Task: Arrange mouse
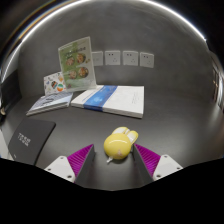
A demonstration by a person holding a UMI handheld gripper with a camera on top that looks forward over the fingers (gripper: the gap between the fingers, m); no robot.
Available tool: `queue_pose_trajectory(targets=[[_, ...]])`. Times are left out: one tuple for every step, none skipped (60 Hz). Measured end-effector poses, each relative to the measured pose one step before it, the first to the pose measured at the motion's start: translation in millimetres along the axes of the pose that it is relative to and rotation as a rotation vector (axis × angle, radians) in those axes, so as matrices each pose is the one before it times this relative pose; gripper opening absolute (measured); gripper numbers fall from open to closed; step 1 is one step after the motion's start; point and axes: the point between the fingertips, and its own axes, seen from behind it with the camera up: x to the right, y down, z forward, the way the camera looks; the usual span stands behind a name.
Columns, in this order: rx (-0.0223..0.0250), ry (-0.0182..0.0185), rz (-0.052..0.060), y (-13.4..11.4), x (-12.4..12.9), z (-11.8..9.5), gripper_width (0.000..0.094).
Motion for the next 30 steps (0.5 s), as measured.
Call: queue_pose_trajectory(targets=[[-0.00267,0.00148,0.0050,-1.48,-0.65,2.10,0.0827],[-0.00438,0.00367,0.0027,-1.10,0.23,2.21,0.0825],[-0.00068,0.00371,0.0031,-1.72,0.37,2.10,0.0827],[0.00127,0.00395,0.0027,-1.67,0.64,2.38,0.0827],[0.00052,0.00385,0.0017,-1.40,0.79,1.93,0.0824],[0.00280,0.00420,0.0034,-1.60,0.57,2.16,0.0822],[0.00152,0.00696,0.0057,-0.92,1.08,1.73,0.0815],[0.00287,0.00874,0.0090,-1.70,1.04,1.35,0.0826],[-0.00377,0.01088,0.0062,-0.45,1.60,0.84,0.0772],[0.00083,0.01084,0.0066,-0.92,1.45,1.14,0.0717],[-0.00173,0.01148,0.0031,-0.47,1.67,0.94,0.0663],[0.00088,0.01259,0.0035,-0.75,2.02,0.63,0.0609],[-0.00027,0.00605,0.0077,-0.58,0.42,0.95,0.0555],[-0.00248,0.00344,0.0116,0.20,-0.63,0.71,0.0534],[-0.00200,0.00736,0.0036,-0.21,1.13,0.22,0.0514],[-0.00005,0.00747,0.0044,-0.60,0.42,-0.91,0.0510],[0.00122,0.00455,0.0058,-0.19,0.21,0.21,0.0492],[0.00413,0.00382,0.0134,-0.68,0.26,-0.02,0.0470],[0.00220,0.00300,0.0164,-0.20,-0.18,-0.39,0.0457],[0.00609,-0.00168,0.0161,-1.16,-1.47,-0.79,0.0439],[0.00690,-0.00559,0.0151,-1.12,-2.30,-0.85,0.0429],[0.00908,-0.00395,0.0127,-1.69,-1.93,-1.35,0.0427],[0.00411,0.00191,0.0089,-2.42,-1.10,-6.05,0.0412],[0.00860,0.00684,0.0068,-2.07,-1.41,-2.31,0.0409],[0.00763,0.00966,0.0008,-2.11,-1.12,-3.50,0.0408],[0.01606,0.00978,-0.0048,-1.69,-1.96,-3.58,0.0397],[0.01520,0.01023,-0.0040,-4.04,-2.69,-6.10,0.0396],[0.01852,0.00751,-0.0074,-5.41,-4.38,-6.63,0.0395],[0.01871,0.00160,-0.0153,-5.88,-6.73,-7.06,0.0394],[0.01687,-0.00333,-0.0189,-6.57,-9.55,-7.81,0.0395]])
